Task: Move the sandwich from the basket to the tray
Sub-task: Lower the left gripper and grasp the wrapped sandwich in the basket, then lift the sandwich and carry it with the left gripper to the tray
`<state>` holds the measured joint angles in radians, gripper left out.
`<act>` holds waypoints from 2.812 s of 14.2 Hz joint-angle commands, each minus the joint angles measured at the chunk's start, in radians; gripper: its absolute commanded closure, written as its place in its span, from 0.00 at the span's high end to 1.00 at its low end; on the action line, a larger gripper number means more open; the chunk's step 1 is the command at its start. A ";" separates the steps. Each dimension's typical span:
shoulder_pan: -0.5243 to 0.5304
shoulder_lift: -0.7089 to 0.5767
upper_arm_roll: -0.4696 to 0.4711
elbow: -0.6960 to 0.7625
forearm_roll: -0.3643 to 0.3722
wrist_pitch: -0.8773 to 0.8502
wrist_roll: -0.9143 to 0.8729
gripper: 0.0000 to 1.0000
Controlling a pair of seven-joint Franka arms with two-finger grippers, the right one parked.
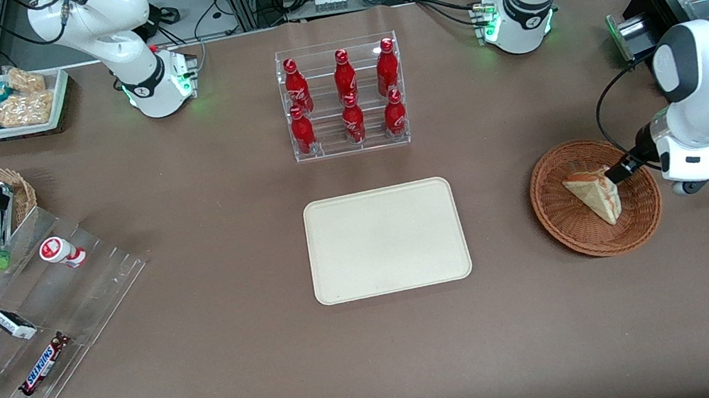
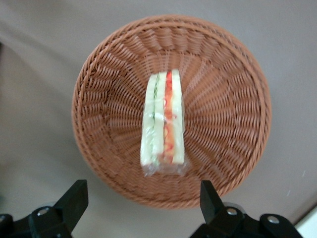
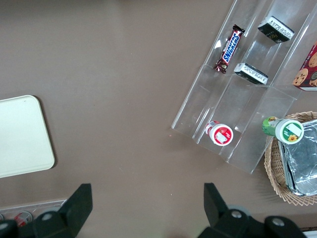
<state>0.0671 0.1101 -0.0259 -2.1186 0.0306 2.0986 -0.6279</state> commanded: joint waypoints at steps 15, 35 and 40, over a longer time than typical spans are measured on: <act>0.007 0.106 -0.003 -0.162 -0.037 0.376 -0.122 0.11; -0.621 0.539 -0.026 0.635 -0.078 0.004 -0.125 0.08; -0.704 0.603 -0.026 0.637 -0.074 0.149 -0.197 0.08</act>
<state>-0.6041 0.6855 -0.0676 -1.5147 -0.0371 2.2381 -0.8048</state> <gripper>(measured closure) 0.846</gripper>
